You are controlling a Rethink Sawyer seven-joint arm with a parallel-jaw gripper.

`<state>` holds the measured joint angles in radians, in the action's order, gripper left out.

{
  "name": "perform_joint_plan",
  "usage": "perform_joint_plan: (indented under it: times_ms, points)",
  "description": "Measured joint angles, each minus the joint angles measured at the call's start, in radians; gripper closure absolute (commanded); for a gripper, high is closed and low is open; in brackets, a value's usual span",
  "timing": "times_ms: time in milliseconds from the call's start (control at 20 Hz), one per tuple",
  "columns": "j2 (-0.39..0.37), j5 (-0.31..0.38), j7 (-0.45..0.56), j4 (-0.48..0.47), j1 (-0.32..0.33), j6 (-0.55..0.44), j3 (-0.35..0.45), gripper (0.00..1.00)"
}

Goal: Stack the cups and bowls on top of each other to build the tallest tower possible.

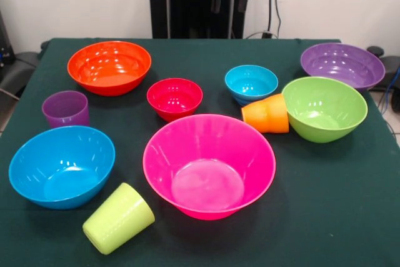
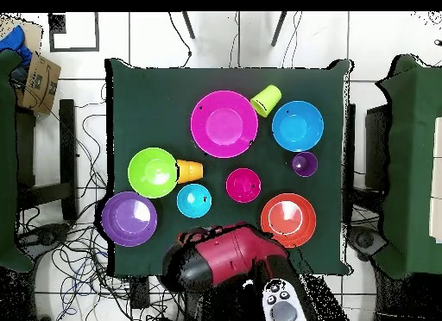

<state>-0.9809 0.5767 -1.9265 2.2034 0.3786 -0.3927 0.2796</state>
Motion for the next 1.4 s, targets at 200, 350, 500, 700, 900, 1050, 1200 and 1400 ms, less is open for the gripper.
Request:
perform_joint_plan:
  times_ms: [200, 350, 500, 700, 900, 1050, 1200, 1400]
  points:
    - [0.069, 0.053, -0.054, 0.0, -0.061, 0.128, -0.086, 0.0]
    - [0.125, 0.091, -0.066, -0.001, -0.086, 0.226, -0.133, 0.0]
    - [0.193, 0.129, -0.066, -0.001, -0.1, 0.327, -0.183, 0.0]
    - [0.273, 0.152, -0.066, -0.002, -0.135, 0.427, -0.259, 0.0]
    - [0.351, 0.153, -0.066, -0.002, -0.176, 0.508, -0.325, 0.0]
    - [0.388, 0.153, -0.066, -0.002, -0.194, 0.537, -0.351, 0.0]
    - [0.417, 0.153, -0.066, -0.003, -0.2, 0.542, -0.362, 0.0]
    - [0.42, 0.153, -0.066, -0.003, -0.205, 0.542, -0.365, 0.0]
